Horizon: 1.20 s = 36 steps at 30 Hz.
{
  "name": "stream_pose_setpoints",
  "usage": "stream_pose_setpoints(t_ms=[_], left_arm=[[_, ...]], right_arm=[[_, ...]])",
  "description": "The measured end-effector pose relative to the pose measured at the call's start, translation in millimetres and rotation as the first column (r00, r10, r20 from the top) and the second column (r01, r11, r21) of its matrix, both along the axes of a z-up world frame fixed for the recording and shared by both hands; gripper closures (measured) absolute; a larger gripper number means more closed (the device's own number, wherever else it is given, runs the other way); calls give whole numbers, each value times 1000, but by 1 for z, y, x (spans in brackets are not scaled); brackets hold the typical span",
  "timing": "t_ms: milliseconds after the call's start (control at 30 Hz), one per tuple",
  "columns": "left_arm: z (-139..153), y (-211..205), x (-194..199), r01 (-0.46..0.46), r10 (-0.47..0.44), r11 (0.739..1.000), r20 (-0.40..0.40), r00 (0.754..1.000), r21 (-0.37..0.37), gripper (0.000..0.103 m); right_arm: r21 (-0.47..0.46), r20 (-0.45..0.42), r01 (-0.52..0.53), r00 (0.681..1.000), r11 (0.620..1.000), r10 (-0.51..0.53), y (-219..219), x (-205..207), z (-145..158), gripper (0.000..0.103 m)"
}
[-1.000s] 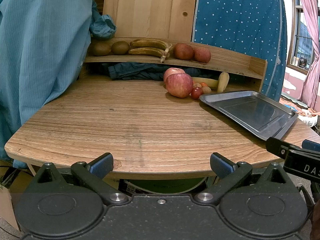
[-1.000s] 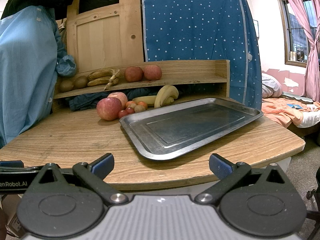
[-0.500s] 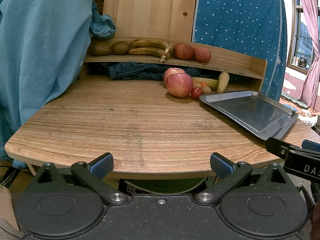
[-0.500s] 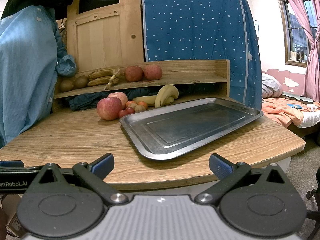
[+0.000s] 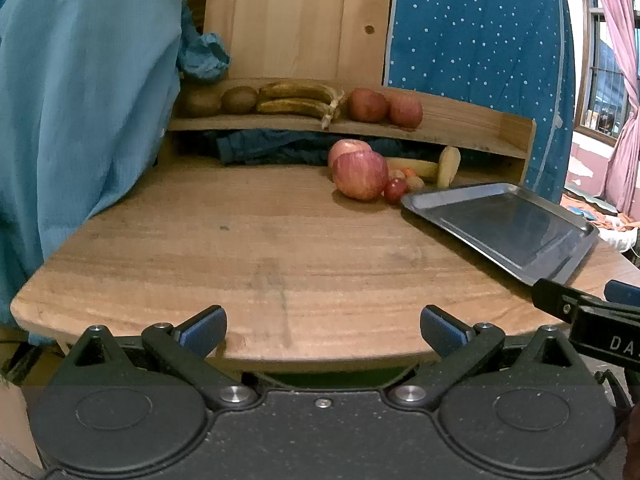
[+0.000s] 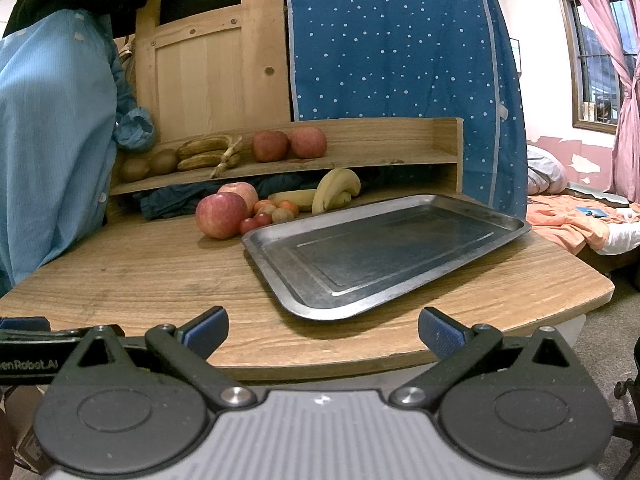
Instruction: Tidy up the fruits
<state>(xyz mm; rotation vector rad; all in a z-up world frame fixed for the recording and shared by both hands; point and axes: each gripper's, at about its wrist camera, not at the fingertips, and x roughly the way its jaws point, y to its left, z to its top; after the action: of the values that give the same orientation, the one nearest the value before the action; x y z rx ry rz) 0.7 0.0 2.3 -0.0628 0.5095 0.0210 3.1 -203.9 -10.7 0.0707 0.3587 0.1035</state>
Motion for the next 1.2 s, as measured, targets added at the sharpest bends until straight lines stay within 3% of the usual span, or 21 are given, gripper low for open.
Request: stream_pose_setpoints(t_ms=[533,667,967,1200], left_arm=[[55,14,54,-51,49,995,25,998,88,1],[67,22,73,-58,59,994,-4,998,93,1],[91,32,132,-38,43,991,-41,998,128,1],[93,38,181,-15,22,996,-75,997,93,1]], right_arm=[[10,13,-46,999,999,46,13,49,34,0],[3,9,-67,998,998,67,17,67,43,0],[-71,-1,-124,992,990,124,21,124,64,0],[-132,-18,-172,985,976,171,11,172,69,0]])
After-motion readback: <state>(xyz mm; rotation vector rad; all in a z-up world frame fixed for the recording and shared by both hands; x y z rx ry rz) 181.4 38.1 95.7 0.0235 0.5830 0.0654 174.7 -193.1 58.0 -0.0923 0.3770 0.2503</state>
